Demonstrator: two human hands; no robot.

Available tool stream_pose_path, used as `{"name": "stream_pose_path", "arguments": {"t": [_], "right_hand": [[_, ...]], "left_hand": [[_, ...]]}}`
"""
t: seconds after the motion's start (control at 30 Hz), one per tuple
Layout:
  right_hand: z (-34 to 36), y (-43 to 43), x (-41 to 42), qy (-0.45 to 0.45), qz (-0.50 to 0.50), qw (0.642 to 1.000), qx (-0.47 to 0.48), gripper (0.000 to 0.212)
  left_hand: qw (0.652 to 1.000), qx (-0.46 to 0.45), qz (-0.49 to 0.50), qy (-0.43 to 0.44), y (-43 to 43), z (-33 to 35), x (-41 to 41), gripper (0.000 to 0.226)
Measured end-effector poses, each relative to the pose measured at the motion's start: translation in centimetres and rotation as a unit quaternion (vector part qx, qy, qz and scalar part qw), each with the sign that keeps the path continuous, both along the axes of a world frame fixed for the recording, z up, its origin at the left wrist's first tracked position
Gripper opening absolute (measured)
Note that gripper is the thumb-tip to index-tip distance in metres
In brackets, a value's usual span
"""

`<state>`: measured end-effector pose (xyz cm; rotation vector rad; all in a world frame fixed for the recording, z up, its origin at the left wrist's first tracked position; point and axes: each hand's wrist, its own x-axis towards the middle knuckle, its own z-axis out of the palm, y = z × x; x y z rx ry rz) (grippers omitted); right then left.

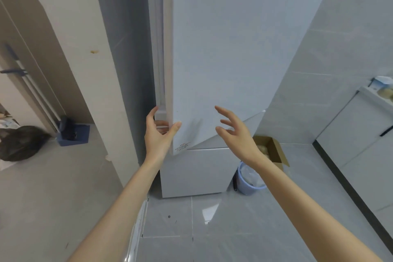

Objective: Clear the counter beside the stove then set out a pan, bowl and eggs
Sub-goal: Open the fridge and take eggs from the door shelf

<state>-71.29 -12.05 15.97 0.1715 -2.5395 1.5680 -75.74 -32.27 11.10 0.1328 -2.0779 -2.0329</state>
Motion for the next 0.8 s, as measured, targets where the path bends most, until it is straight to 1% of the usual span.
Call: {"name": "stream_pose_path", "arguments": {"t": [0.03, 0.17, 0.27, 0.37, 0.47, 0.53, 0.6, 0.73, 0.8], "right_hand": [[0.0, 0.4, 1.4, 0.003, 0.000, 1.000, -0.002, 0.051], [0.1, 2.5, 7.4, 0.015, -0.014, 1.000, -0.013, 0.050], [0.0, 4.2, 11.1, 0.026, -0.035, 0.999, -0.021, 0.049], [-0.1, 6.3, 14.5, 0.040, -0.062, 0.996, -0.042, 0.048], [-0.3, 8.3, 17.4, 0.045, -0.096, 0.993, -0.058, 0.047], [-0.3, 9.8, 19.1, 0.053, -0.120, 0.989, -0.063, 0.047], [-0.2, 10.9, 20.2, 0.060, -0.142, 0.985, -0.079, 0.049], [0.3, 13.9, 22.3, 0.078, -0.231, 0.963, -0.114, 0.048], [0.3, 15.6, 22.7, 0.074, -0.267, 0.954, -0.117, 0.050]], "left_hand": [[1.000, -0.009, -0.011, -0.003, 0.4, 0.0, 1.2, 0.074], [0.997, -0.042, -0.066, -0.012, 3.5, 0.1, 7.1, 0.069], [0.994, -0.052, -0.097, 0.004, 5.8, 0.0, 10.7, 0.068], [0.987, -0.091, -0.126, 0.035, 8.0, -0.7, 13.5, 0.067], [0.973, -0.144, -0.164, 0.068, 10.4, -1.3, 15.4, 0.064], [0.961, -0.164, -0.205, 0.087, 12.5, -1.0, 16.6, 0.062], [0.949, -0.172, -0.249, 0.093, 14.4, -0.6, 17.4, 0.062], [0.915, -0.175, -0.350, 0.099, 18.8, 0.5, 18.7, 0.062], [0.903, -0.179, -0.374, 0.116, 20.5, 1.3, 19.0, 0.060]]}}
